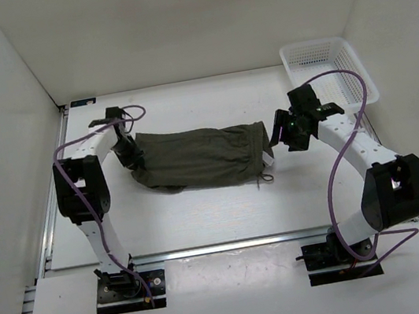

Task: Fold and stack the shorts
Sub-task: Fold the shorts

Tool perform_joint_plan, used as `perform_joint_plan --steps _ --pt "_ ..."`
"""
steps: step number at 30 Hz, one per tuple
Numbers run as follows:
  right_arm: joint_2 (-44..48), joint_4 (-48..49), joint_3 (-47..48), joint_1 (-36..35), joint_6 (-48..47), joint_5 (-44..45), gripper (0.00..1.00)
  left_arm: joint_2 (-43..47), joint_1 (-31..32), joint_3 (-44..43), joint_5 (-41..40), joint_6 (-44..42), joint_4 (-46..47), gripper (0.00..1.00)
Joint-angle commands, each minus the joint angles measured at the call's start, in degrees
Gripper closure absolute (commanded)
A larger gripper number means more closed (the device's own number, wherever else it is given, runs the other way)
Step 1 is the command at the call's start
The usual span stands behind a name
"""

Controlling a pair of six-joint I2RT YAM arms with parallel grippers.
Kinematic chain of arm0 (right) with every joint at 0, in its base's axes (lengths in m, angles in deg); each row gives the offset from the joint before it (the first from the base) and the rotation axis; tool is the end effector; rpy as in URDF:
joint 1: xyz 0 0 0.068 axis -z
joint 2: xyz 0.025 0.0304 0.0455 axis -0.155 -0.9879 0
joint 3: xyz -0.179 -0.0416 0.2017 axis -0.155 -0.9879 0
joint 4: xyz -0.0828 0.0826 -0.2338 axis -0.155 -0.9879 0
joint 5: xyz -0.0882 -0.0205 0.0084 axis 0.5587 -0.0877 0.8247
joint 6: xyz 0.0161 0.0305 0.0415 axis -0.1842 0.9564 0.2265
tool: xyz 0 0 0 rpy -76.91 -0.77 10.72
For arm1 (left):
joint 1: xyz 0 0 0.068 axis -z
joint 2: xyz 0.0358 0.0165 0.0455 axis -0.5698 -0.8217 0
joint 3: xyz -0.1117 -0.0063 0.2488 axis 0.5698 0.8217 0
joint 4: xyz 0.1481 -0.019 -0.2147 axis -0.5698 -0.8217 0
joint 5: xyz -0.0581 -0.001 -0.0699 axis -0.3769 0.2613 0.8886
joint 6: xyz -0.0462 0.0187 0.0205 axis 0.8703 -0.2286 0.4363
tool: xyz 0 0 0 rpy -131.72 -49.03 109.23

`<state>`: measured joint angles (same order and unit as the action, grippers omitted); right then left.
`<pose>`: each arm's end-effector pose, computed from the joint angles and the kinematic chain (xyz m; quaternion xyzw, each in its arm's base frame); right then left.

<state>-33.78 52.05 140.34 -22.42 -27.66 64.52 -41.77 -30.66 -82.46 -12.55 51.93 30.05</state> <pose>0.2945 0.0718 0.2612 0.1274 0.9472 0.1220 0.2677 0.3745 -0.0301 0.1731 -0.2034 0.9755 -0.0644 0.0543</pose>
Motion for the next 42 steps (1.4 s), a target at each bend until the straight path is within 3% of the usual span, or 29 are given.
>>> perform_joint_plan --steps 1,8,17,27,39,41,42 --pt "2.64 -0.93 1.30 0.31 -1.20 0.20 0.30 6.16 -1.62 -7.46 -10.83 -1.02 -4.35 0.90" --pt "2.64 -0.93 0.15 0.31 -1.20 0.20 0.30 6.43 4.09 -19.76 -14.79 -3.05 -12.09 0.90" --pt "2.64 -0.93 0.15 0.31 -1.20 0.20 0.30 0.98 18.06 -35.67 -20.32 -3.05 -17.81 0.90" --pt "3.17 -0.93 -0.37 0.31 -1.20 0.20 0.30 -10.26 31.77 -56.32 -16.91 -4.19 -23.61 0.90" --pt "3.70 -0.40 -2.13 0.31 -1.20 0.73 0.30 -21.08 44.34 -57.22 -8.91 -7.44 -24.67 0.90" --pt "3.70 -0.40 -2.66 0.31 -1.20 0.73 0.30 -21.79 44.96 -57.83 -7.33 -8.06 -25.37 0.72" --pt "3.70 -0.40 -2.66 0.31 -1.20 1.25 0.30 -20.92 44.97 -57.83 -7.32 -8.06 -25.98 0.30"
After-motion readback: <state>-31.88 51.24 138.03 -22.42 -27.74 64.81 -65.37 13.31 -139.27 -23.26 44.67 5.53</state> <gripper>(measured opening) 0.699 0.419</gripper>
